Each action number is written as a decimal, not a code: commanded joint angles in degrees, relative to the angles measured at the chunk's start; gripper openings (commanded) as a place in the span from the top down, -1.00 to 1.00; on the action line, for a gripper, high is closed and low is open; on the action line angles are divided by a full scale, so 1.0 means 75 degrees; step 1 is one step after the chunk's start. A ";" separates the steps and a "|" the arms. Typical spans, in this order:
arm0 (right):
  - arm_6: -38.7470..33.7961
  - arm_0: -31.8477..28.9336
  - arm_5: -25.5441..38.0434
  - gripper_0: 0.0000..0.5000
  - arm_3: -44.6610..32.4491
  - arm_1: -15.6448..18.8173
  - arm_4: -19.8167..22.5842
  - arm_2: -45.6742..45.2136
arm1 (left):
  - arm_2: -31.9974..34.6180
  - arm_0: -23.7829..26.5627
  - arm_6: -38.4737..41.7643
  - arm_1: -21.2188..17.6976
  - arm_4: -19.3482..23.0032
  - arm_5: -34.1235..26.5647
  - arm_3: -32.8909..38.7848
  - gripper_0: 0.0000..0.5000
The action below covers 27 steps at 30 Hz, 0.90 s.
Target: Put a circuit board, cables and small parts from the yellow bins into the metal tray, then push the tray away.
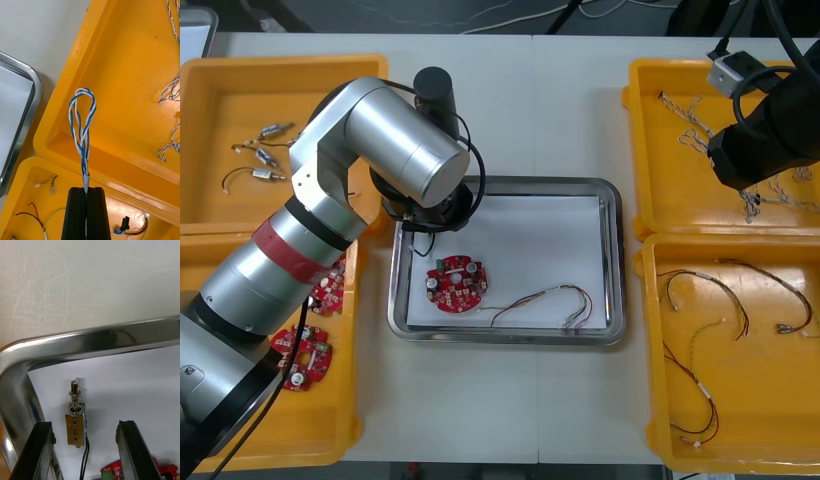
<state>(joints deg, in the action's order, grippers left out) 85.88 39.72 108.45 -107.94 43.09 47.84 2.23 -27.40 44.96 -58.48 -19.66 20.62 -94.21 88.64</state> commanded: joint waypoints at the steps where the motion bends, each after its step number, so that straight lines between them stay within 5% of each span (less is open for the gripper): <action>1: -0.0189 -0.0010 -0.0057 1.00 -0.0233 -0.0039 -0.0038 0.0102 | 0.0290 0.0428 -0.0617 0.0078 0.0497 -0.0506 0.0767 -1.00; 11: -0.0189 -0.0010 -0.0057 1.00 -0.0233 -0.0039 -0.0038 0.0102 | 0.1005 0.0592 -0.0523 -0.0601 0.1599 -0.1443 0.1751 -1.00; 20: -0.0201 -0.0280 -0.0092 1.00 -0.0174 -0.0203 -0.0038 0.0301 | 0.1884 0.0592 -0.0546 -0.1738 0.2817 -0.2029 0.2244 -1.00; 27: -0.0177 -0.0186 -0.0373 1.00 -0.0420 -0.0215 0.0020 0.0863 | 0.2411 0.0592 -0.0664 -0.2430 0.3145 -0.2106 0.2255 -1.00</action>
<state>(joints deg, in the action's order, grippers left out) 85.88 37.94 106.95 -108.12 42.20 47.85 5.55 -11.65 46.56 -58.48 -33.90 43.37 -109.47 103.66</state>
